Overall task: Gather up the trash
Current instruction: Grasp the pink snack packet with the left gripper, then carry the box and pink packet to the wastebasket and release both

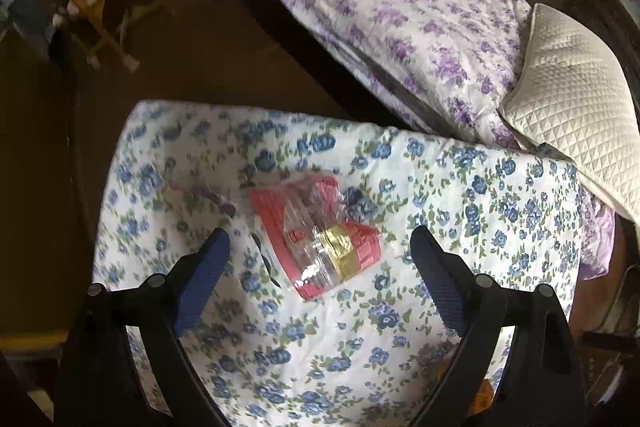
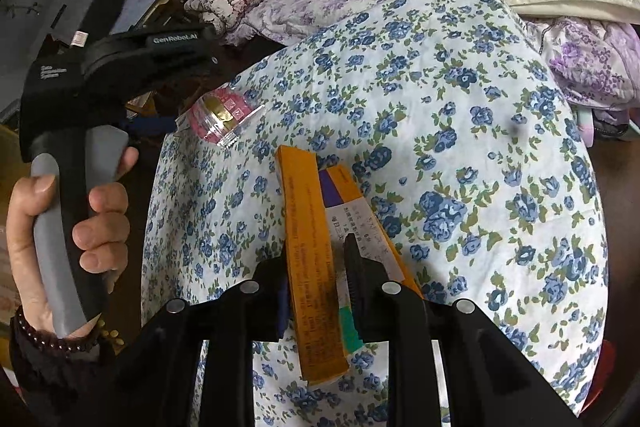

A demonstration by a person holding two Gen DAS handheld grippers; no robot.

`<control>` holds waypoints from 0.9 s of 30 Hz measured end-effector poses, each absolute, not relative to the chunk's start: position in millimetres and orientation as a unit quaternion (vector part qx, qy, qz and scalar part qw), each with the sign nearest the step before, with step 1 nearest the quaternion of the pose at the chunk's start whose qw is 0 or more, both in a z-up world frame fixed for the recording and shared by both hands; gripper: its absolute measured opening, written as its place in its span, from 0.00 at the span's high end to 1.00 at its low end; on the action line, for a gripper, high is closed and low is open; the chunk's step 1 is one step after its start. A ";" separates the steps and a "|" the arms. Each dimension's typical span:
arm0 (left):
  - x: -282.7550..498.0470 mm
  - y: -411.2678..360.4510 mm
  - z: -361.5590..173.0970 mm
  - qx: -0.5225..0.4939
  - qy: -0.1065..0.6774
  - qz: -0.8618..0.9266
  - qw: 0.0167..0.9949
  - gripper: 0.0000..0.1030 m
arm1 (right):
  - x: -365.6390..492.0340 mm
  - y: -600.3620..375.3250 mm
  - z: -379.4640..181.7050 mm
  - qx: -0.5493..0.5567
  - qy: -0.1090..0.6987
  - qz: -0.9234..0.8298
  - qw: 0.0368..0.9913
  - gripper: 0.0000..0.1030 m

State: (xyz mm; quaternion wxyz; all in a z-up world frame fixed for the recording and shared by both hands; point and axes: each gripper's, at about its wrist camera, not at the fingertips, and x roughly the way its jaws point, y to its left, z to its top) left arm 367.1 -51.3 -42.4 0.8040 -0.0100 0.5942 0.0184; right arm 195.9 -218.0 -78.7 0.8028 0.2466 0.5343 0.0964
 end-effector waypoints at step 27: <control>170.1 5.0 -44.7 -0.051 0.523 -0.019 0.851 0.55 | 191.9 -219.0 -80.5 0.237 0.538 0.100 0.803 0.75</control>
